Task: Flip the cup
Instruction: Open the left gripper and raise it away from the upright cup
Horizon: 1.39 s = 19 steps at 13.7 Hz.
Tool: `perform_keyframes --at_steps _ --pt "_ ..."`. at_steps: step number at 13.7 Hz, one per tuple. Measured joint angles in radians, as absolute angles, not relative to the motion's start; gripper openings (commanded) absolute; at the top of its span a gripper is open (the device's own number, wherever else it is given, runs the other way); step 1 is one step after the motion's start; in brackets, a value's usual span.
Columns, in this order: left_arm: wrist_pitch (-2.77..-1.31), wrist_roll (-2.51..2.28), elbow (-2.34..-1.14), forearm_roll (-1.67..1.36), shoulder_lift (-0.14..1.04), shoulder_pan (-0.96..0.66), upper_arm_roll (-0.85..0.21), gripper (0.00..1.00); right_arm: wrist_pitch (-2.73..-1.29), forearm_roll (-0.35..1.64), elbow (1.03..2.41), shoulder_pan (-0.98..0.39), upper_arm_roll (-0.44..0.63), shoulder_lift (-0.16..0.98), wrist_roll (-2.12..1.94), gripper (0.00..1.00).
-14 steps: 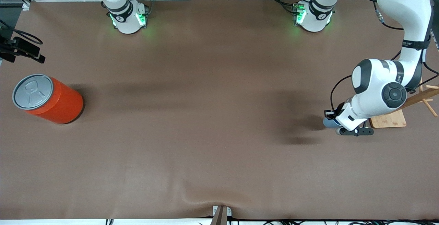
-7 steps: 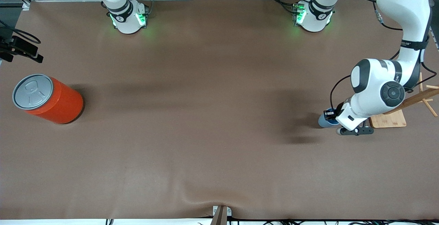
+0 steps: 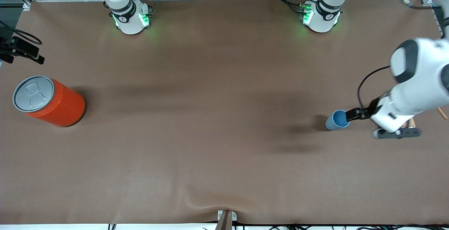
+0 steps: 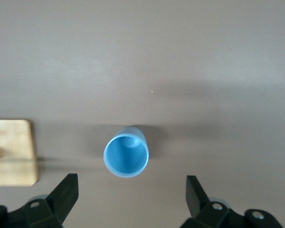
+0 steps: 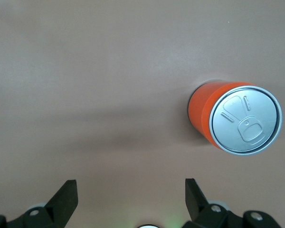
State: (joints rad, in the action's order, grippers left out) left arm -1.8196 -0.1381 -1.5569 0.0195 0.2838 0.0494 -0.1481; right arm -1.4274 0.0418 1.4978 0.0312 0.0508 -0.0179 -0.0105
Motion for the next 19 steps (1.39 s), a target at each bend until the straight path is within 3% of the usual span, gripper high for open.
perform_keyframes --at_steps 4,8,12,19 --pt "-1.693 -0.139 -1.422 0.022 0.209 0.057 -0.140 1.00 -1.427 0.042 1.498 0.031 0.051 -0.018 -0.011 1.00" --pt "-1.581 -0.134 -1.413 0.022 0.105 0.080 -0.130 1.00 -1.427 0.042 1.497 0.031 0.051 -0.018 -0.011 1.00" --pt "-1.527 -0.076 -1.417 0.022 0.078 0.080 -0.130 1.00 -1.427 0.042 1.497 0.031 0.051 -0.018 -0.011 1.00" --pt "-1.566 -0.069 -1.617 0.022 -0.085 0.070 -0.130 1.00 -1.403 0.022 1.497 0.031 0.051 -0.018 -0.011 1.00"
